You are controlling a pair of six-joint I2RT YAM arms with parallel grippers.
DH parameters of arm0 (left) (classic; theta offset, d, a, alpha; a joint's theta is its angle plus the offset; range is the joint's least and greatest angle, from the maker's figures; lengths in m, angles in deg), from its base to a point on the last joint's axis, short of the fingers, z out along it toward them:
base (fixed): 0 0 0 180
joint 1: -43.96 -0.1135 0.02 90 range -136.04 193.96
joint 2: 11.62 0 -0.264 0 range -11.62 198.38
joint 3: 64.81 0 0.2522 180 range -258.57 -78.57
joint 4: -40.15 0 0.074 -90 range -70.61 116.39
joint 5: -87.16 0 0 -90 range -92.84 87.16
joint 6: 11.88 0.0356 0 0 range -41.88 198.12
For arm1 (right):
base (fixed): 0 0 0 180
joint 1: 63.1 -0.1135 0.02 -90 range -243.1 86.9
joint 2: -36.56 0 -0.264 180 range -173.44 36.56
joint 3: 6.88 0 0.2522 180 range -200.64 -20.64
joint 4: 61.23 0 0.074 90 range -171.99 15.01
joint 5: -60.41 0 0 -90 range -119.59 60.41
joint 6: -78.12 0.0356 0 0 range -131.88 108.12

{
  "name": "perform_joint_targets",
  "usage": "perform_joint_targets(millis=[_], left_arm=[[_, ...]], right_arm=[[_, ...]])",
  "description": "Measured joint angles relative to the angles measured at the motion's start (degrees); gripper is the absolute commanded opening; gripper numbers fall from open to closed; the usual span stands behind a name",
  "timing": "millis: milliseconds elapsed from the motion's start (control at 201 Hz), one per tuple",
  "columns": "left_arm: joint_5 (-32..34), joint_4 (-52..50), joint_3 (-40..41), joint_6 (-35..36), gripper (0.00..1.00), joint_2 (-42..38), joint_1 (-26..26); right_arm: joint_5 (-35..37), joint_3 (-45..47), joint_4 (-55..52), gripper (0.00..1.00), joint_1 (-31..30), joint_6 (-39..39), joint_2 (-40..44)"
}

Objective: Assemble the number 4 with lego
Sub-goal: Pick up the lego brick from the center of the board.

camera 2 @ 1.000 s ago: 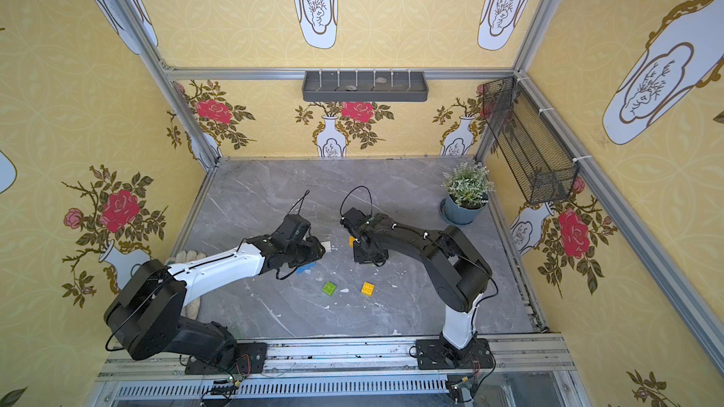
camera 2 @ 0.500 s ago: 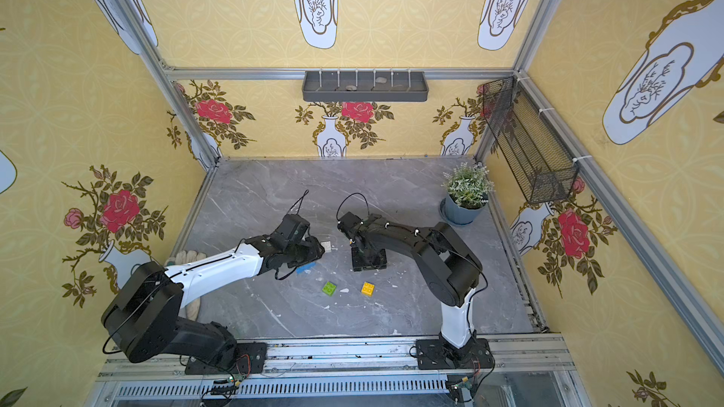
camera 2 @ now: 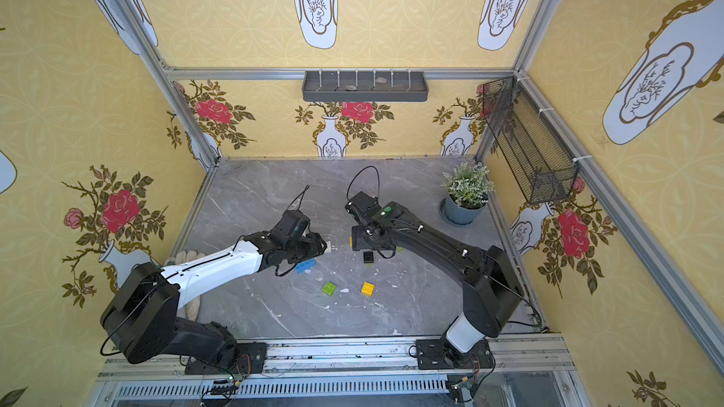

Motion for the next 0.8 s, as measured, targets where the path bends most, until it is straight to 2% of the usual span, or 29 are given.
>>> perform_joint_targets(millis=[100,144,179,254,344,463,568,672,797], left_arm=[[0.0,-0.6,0.2,0.4,0.42,-0.3,0.0],[-0.3,-0.7,0.5,0.5,0.38,-0.5,0.0],[-0.5,-0.6,0.8,0.5,0.37,-0.5,0.0],[-1.4,-0.5,1.5,0.5,0.37,-0.6,0.0],[-2.2,-0.5,2.2,0.4,0.37,-0.6,0.0],[-2.4,-0.6,2.6,0.4,0.37,-1.1,0.0],[-2.4,-0.7,2.6,0.4,0.38,-1.5,-0.3],[-2.3,-0.8,2.6,0.5,0.38,-1.5,-0.7],[-2.4,-0.9,2.5,1.3,0.38,-1.6,-0.8]], right_arm=[[0.0,3.8,0.0,0.58,5.5,-0.4,3.3],[0.1,5.5,-0.1,0.49,6.7,-0.7,4.0],[-1.1,6.8,0.0,0.46,6.8,-0.8,4.5],[-3.1,10.0,1.0,0.48,6.2,-0.6,5.6],[-3.6,13.6,1.0,0.71,2.1,2.3,6.7],[-4.6,15.5,0.3,0.79,-6.1,8.9,6.6],[-4.6,16.1,0.1,0.74,-10.6,16.2,4.4],[-4.7,15.3,0.3,0.6,-12.7,21.7,0.7],[-4.8,13.9,1.8,0.59,-13.0,24.7,-4.2]])
